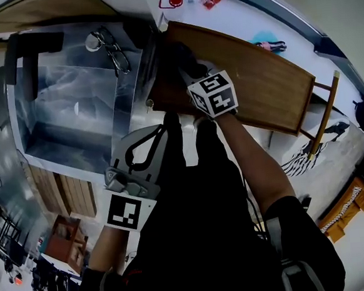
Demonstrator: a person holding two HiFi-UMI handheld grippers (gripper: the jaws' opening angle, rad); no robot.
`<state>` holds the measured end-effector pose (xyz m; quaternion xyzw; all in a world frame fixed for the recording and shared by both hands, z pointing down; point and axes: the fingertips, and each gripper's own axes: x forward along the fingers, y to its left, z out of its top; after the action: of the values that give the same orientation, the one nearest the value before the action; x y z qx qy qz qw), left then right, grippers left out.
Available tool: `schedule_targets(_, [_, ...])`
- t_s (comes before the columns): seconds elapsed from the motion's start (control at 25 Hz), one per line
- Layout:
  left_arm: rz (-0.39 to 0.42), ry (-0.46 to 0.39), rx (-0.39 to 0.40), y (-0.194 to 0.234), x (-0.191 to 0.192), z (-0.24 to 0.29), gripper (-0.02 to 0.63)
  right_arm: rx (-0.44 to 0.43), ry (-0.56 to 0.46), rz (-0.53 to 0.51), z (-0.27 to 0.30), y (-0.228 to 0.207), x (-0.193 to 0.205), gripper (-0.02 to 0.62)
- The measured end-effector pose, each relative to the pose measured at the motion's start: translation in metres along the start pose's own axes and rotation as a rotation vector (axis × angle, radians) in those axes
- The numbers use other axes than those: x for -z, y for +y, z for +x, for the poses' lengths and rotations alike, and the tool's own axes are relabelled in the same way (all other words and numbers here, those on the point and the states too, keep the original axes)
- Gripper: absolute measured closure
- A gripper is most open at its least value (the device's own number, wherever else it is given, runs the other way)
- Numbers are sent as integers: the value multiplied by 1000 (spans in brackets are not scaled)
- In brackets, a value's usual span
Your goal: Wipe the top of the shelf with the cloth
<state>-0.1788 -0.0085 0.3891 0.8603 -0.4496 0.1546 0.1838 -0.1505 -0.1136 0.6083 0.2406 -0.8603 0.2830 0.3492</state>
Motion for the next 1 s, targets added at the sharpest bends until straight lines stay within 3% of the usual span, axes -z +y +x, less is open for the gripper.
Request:
schedule_targets(0.52, [31,17,50,-17,-5,27,583,35,21,50,-10,-31,30,549])
schedule_targets(1.0, [78,29,126,-62,-20,67,583,93,19,120,-56,-81,70,549])
